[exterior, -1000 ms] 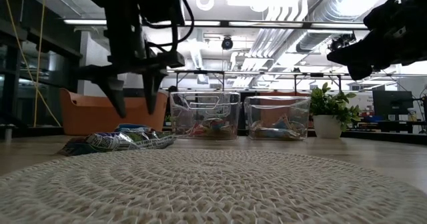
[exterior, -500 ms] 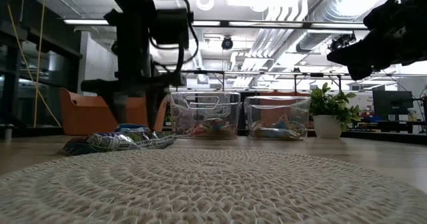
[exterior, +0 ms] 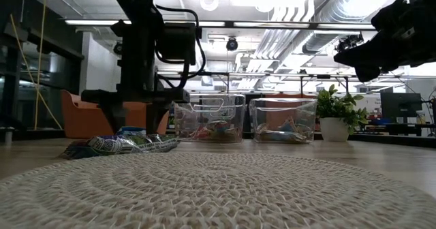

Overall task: Pick and place Granola Bars by type
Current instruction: Put the blue granola bar into the orange bin

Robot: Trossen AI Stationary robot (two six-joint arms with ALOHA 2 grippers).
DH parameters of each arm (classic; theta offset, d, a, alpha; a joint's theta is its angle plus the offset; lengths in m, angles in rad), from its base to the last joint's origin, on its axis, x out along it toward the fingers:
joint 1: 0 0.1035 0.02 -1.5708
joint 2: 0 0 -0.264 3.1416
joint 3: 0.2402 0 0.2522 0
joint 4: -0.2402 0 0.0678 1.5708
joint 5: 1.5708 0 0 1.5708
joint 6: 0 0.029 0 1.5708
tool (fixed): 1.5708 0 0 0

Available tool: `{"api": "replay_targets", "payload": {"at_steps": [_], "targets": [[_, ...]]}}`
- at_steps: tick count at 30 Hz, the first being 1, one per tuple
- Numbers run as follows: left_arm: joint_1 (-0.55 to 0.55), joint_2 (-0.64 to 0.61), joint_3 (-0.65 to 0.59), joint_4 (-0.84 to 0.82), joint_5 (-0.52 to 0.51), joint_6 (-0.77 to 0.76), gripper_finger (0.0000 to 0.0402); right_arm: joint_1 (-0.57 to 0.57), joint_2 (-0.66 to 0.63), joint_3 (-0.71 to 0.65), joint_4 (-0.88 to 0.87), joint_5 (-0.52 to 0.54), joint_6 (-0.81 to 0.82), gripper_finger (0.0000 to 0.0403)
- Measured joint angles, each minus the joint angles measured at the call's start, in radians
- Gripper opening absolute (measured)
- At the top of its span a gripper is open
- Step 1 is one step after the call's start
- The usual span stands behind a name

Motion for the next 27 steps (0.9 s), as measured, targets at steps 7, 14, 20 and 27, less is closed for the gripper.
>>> {"api": "replay_targets", "payload": {"at_steps": [7,14,20,27], "targets": [[0.000,0.002,-0.002,-0.001,0.009,0.006,0.0212,0.000,0.000,0.000,0.000,0.000,0.000,0.0000],[0.000,0.003,-0.003,-0.001,0.026,0.014,0.0147,0.000,0.000,0.000,0.000,0.000,0.000,0.0000],[0.001,-0.008,-0.003,0.000,0.045,0.024,0.0107,0.000,0.000,0.000,0.000,0.000,0.000,0.0000],[-0.002,-0.026,0.004,0.004,0.095,0.042,0.0080,0.000,0.000,0.000,0.000,0.000,0.000,0.0000]]}}
